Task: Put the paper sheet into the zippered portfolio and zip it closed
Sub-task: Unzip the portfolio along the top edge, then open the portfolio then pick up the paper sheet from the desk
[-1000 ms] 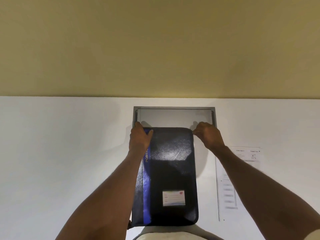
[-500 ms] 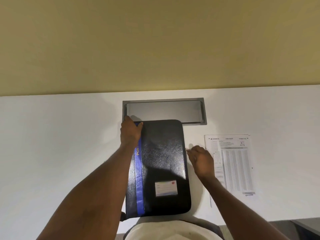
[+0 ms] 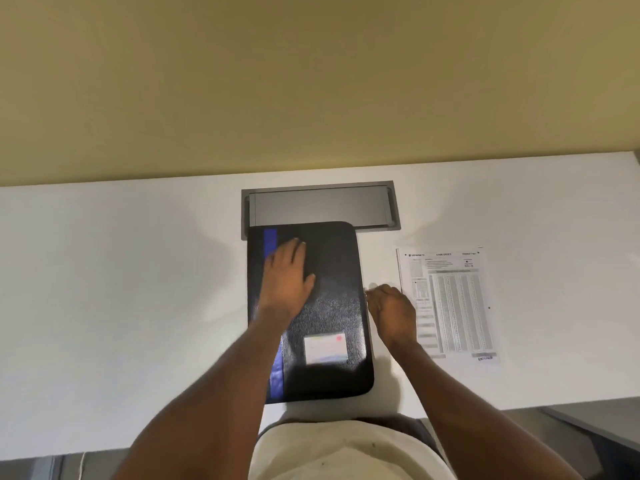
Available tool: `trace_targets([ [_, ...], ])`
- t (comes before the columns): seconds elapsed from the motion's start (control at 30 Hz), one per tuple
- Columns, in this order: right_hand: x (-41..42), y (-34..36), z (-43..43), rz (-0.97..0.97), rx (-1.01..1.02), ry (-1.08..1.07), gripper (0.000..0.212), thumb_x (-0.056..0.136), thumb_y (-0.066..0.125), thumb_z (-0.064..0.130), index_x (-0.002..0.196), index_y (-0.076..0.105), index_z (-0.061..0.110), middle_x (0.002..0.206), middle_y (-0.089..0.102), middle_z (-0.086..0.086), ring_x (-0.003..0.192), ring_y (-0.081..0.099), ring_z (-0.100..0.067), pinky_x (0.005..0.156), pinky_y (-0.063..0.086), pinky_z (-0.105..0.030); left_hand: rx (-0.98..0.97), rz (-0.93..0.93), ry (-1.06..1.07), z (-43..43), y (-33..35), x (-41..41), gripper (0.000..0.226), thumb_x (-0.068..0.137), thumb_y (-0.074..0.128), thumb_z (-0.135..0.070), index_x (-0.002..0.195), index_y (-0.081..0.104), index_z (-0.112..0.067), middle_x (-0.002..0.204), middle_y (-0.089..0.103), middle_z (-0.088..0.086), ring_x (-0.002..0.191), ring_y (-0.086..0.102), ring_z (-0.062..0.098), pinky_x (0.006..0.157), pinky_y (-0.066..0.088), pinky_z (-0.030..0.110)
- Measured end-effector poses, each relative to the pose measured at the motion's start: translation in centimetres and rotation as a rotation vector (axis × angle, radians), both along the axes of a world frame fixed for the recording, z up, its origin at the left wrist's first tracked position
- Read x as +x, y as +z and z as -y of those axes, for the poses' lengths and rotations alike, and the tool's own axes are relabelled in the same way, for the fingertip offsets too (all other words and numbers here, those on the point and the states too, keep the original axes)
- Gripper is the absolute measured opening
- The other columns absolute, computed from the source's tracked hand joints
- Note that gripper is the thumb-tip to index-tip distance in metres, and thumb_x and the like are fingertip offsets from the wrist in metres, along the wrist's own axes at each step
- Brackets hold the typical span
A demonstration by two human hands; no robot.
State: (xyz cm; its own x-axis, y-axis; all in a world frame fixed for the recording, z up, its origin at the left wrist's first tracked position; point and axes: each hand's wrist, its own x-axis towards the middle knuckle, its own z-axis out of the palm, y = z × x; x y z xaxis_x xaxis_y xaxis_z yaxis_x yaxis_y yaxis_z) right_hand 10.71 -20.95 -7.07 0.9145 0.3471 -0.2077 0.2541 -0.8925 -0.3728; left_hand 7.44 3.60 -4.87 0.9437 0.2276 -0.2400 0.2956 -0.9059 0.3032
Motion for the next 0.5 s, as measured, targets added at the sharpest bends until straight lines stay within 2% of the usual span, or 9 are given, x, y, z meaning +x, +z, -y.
trace_targets([
  [0.07,-0.1,0.3,-0.1,-0.015,-0.011,-0.013,0.014,0.095,0.06,0.024,0.09,0.073,0.026,0.092,0.068,0.007,0.085,0.062,-0.02,0.07,0.049,-0.031,-0.015,-0.058,-0.162,2.3,-0.2,-2.7,0.089,0.097,0.056,-0.054,0.164,0.012,-0.018,0.172,0.008,0.005,0.159,0.004,0.026,0.128,0.008,0.054],
  [0.13,0.0,0.6,-0.5,-0.019,-0.02,-0.028,0.016,0.094,0.059,0.023,0.086,0.072,0.024,0.09,0.067,0.006,0.085,0.062,-0.021,0.07,0.051,-0.033,0.001,-0.116,-0.312,4.8,-0.7,-5.4,0.104,0.092,0.052,-0.069,0.165,-0.002,-0.019,0.173,-0.007,0.005,0.158,-0.014,0.024,0.126,-0.003,0.06],
  [0.27,0.2,0.9,-0.9,-0.019,-0.042,-0.046,0.022,0.094,0.053,0.022,0.084,0.073,0.022,0.088,0.067,0.002,0.084,0.064,-0.024,0.07,0.051,-0.033,0.001,-0.219,-0.457,9.2,-1.7,-10.2,0.132,0.072,0.052,-0.09,0.163,-0.013,-0.02,0.171,-0.022,0.006,0.155,-0.026,0.028,0.118,-0.011,0.072],
  [0.33,0.3,0.9,-1.0,-0.015,-0.041,-0.044,0.025,0.096,0.052,0.021,0.087,0.076,0.022,0.09,0.069,0.001,0.083,0.065,-0.024,0.07,0.051,-0.031,0.027,-0.285,-0.476,10.6,-2.2,-11.8,0.139,0.068,0.057,-0.091,0.161,-0.018,-0.022,0.168,-0.029,0.008,0.153,-0.031,0.031,0.115,-0.013,0.076],
  [0.4,0.4,0.8,-0.9,-0.01,-0.036,-0.045,0.027,0.099,0.052,0.021,0.092,0.078,0.022,0.093,0.071,0.0,0.083,0.066,-0.024,0.07,0.051,-0.029,0.071,-0.331,-0.482,11.4,-2.3,-12.6,0.138,0.072,0.064,-0.084,0.16,-0.023,-0.022,0.165,-0.035,0.011,0.15,-0.034,0.035,0.112,-0.013,0.078],
  [0.5,0.4,0.6,-0.7,0.005,-0.03,-0.033,0.027,0.1,0.052,0.02,0.096,0.079,0.021,0.095,0.072,-0.002,0.085,0.067,-0.025,0.072,0.053,-0.031,0.102,-0.327,-0.445,11.9,-2.1,-12.9,0.128,0.081,0.068,-0.071,0.161,-0.017,-0.018,0.169,-0.026,0.013,0.152,-0.028,0.038,0.114,-0.005,0.08],
])
